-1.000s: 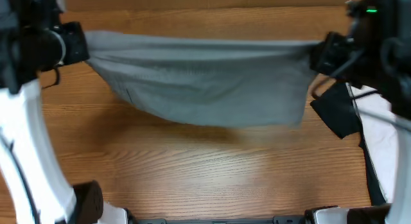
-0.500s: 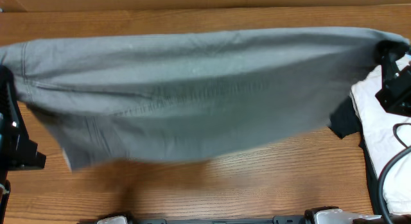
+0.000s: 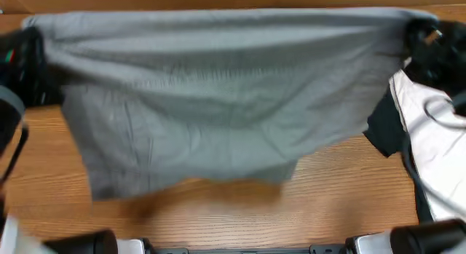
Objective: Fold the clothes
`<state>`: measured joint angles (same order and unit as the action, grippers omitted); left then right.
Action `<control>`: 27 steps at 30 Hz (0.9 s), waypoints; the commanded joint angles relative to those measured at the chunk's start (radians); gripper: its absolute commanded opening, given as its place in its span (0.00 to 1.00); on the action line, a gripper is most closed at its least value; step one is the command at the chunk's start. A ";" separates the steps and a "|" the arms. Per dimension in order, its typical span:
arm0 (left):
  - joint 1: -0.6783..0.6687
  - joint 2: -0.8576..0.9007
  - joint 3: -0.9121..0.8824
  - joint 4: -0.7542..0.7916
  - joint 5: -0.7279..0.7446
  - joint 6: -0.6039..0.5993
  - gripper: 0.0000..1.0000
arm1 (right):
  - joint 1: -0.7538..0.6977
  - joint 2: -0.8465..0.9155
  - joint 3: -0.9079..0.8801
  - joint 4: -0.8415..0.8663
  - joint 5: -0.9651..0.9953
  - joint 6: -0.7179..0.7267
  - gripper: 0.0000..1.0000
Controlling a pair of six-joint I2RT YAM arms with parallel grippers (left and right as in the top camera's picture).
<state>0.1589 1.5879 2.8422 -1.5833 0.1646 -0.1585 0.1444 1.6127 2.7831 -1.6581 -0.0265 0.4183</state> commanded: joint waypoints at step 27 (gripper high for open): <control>0.011 0.444 -0.062 0.107 0.088 0.084 0.04 | -0.024 0.309 -0.119 0.098 -0.063 -0.075 0.04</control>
<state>0.1646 1.8950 2.8494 -1.3945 0.2440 -0.0952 0.1055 1.8450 2.7609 -1.5185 -0.0711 0.3618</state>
